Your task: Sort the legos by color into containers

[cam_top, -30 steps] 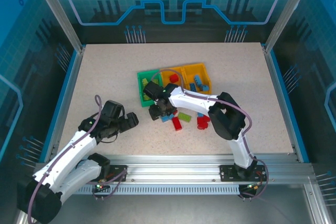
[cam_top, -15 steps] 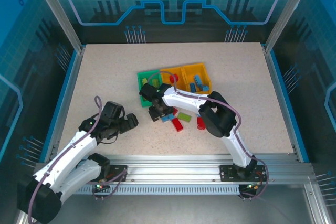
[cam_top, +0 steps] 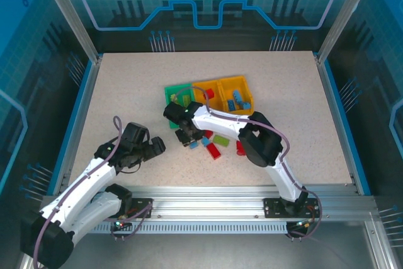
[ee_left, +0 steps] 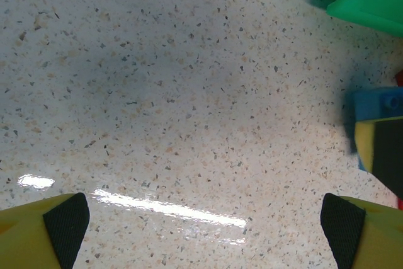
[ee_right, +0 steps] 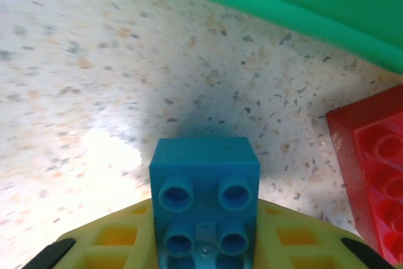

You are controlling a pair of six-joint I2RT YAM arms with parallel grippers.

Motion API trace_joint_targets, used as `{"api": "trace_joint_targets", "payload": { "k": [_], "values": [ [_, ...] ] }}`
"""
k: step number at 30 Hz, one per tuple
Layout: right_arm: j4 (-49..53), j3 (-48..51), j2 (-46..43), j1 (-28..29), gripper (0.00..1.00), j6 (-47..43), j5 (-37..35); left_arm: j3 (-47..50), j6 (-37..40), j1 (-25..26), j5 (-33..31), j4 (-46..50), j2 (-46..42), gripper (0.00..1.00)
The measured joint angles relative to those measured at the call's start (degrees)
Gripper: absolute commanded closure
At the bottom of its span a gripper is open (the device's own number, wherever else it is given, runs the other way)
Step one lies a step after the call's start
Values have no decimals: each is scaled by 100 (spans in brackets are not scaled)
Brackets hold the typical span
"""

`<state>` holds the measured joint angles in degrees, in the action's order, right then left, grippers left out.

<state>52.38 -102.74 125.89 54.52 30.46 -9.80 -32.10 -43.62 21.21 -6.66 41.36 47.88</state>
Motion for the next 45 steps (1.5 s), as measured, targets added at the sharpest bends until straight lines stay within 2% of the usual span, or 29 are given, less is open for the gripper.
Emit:
{"api": "trace_joint_targets", "payload": {
  "k": [6, 11, 15, 17, 23, 31, 35, 39, 42, 45],
  "values": [
    [-479, 234, -1045, -396, 72, 96, 632, 13, 0, -2, 2, 0, 2, 1],
    [-957, 660, -1803, -1635, 72, 170, 1108, 13, 4, 0, 4, -11, 26, 1],
    [-1069, 800, -1893, -2702, 72, 184, 1287, 33, 4, 0, 11, -92, 129, 1],
    [-990, 761, -1864, -3025, 72, 144, 1279, 44, 4, 0, 31, -116, 173, 1],
    [-533, 42, -1401, -3279, 72, -79, 1104, 44, 2, 0, 140, -243, 284, 1],
    [-4, -352, -741, -3624, 69, -247, 625, 44, -7, 61, 267, -446, 334, 1],
    [149, -363, -531, -3681, 62, -319, 518, 44, -72, 289, 267, -551, 496, 1],
    [168, -363, -490, -3681, 45, -380, 538, -31, -227, 688, 267, -706, 870, 1],
    [129, -308, -538, -3679, 26, -393, 584, -282, -435, 1106, 264, -822, 1287, 1],
    [74, -101, -756, -3641, 23, -387, 595, -717, -785, 1591, 267, -1016, 1856, 1]
  ]
}}
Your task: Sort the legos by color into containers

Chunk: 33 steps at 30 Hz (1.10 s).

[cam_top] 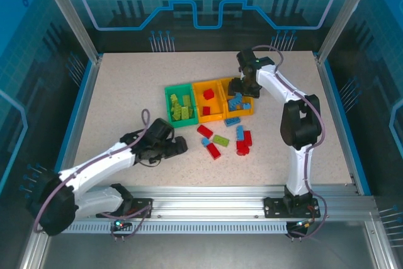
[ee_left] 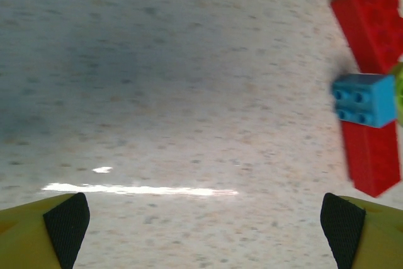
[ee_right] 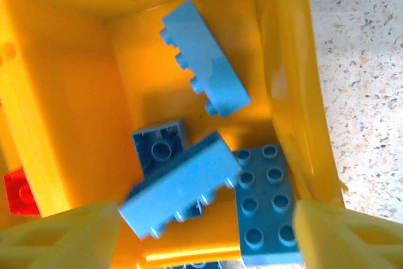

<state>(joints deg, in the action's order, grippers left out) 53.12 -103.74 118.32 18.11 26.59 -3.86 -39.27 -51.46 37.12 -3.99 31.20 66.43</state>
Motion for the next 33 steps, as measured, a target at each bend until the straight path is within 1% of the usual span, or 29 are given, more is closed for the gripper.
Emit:
{"api": "trace_joint_targets", "payload": {
  "k": [4, 6, 9, 13, 17, 23, 28, 33],
  "values": [
    [-46, 282, -503, 61, 22, 11, 24, -809, -575, 667, -2, -140, 951, 1],
    [-175, 605, -949, 74, 21, 11, 48, -1270, -857, 944, 0, -153, 1401, 1],
    [-264, 1108, -1655, 70, 20, 13, 72, -1908, -1263, 1193, -4, -175, 2061, 1],
    [-435, 1711, -2420, 9, 19, 11, 103, -2282, -1637, 1292, -24, -146, 2671, 4],
    [-546, 2177, -2876, -221, 18, 9, 129, -2511, -1847, 1414, -63, 4, 3158, 9],
    [-695, 2693, -3206, -442, 18, -13, 151, -2946, -1969, 1578, -96, 199, 3755, 14],
    [-813, 3023, -3377, -533, 17, -13, 262, -3110, -2074, 1609, -181, 251, 3943, 23],
    [-879, 3185, -3521, -695, 17, -13, 348, -3112, -2068, 1609, -234, 348, 4065, 24]
  ]
}}
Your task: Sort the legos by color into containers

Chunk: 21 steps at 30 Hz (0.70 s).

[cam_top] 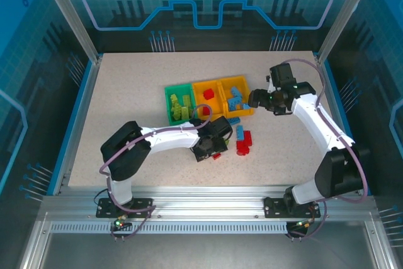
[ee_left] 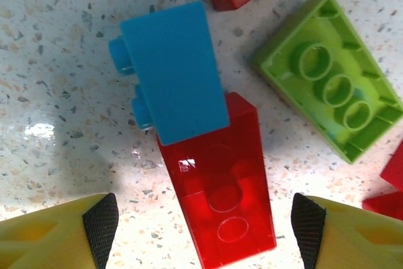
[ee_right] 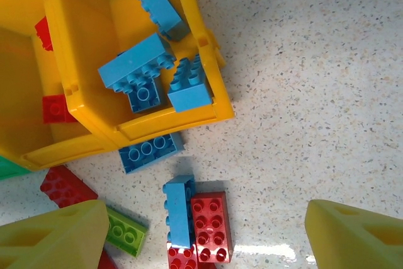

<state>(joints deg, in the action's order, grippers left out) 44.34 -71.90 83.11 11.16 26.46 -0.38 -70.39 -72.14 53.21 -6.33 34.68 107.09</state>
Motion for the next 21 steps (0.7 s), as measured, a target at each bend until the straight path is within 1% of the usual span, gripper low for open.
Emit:
{"api": "trace_joint_targets", "payload": {
  "k": [4, 6, 8, 12, 15, 21],
  "values": [
    [-92, 157, -155, -85, 17, 0, 59, -92, 7, 0, -13, 98, 210, 26],
    [-131, 245, -201, -111, 17, 0, 87, -160, 4, 0, -28, 162, 249, 30],
    [-153, 328, -223, -136, 17, 0, 92, -184, 13, 0, -31, 149, 264, 37],
    [-175, 446, -249, -160, 16, -2, 92, -188, 44, 0, -37, 155, 299, 60],
    [-195, 522, -299, -160, 17, -2, 90, -195, 50, 0, -37, 149, 304, 71],
    [-240, 833, -402, -157, 18, -2, 111, -201, 55, 0, -35, 146, 280, 73]
  ]
}}
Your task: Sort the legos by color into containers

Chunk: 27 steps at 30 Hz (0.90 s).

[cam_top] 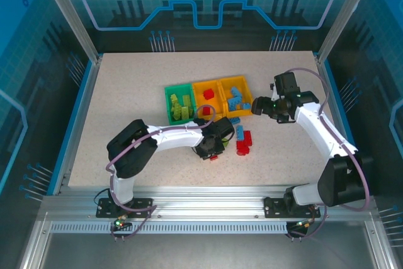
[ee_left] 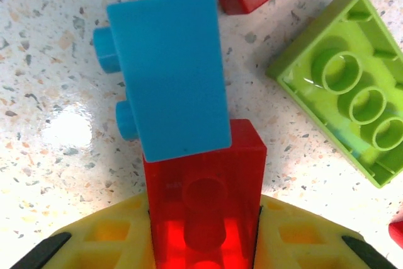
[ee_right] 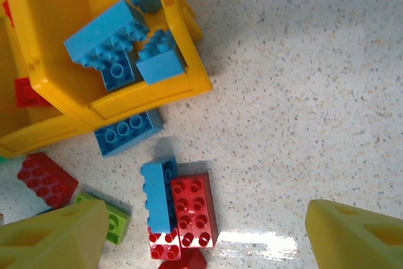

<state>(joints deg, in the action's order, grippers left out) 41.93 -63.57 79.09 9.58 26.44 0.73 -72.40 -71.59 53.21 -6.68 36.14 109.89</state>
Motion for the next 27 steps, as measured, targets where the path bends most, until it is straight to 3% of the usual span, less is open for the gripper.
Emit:
{"api": "trace_joint_targets", "payload": {
  "k": [11, 16, 23, 27],
  "values": [
    [-514, 1523, -656, 695, 17, 48, 157, -225, 472, -33, -164, 426, -957, 71],
    [-822, 2203, -1189, 970, 17, 227, 162, -1056, 1228, -542, -160, 610, -1016, 70],
    [-1174, 2549, -1287, 1578, 16, 337, 63, -2793, 2516, -1685, -142, 863, -31, 67],
    [-1340, 2586, -1073, 1939, 16, 402, -131, -3556, 3029, -1919, -96, 885, 748, 68]
  ]
}}
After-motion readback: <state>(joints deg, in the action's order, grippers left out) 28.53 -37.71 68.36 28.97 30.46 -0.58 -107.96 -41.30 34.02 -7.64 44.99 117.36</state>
